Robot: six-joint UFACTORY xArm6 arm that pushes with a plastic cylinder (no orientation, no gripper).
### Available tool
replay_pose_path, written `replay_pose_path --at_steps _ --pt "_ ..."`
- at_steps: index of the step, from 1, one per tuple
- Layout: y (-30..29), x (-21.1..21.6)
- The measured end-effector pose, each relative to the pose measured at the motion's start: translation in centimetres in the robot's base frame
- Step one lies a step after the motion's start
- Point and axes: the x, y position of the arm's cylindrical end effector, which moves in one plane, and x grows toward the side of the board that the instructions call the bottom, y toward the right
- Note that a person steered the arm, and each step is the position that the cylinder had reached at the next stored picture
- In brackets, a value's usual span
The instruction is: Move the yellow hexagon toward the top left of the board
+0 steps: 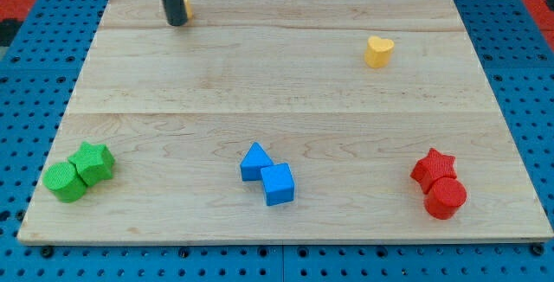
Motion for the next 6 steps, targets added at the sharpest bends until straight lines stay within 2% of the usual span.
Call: replay_pose_path --at_steps 1,3,5,6 --pt "5.9 1.3" --pt "7.4 -5.0" --pt "1.3 -3.4" --pt "6.2 -2.4"
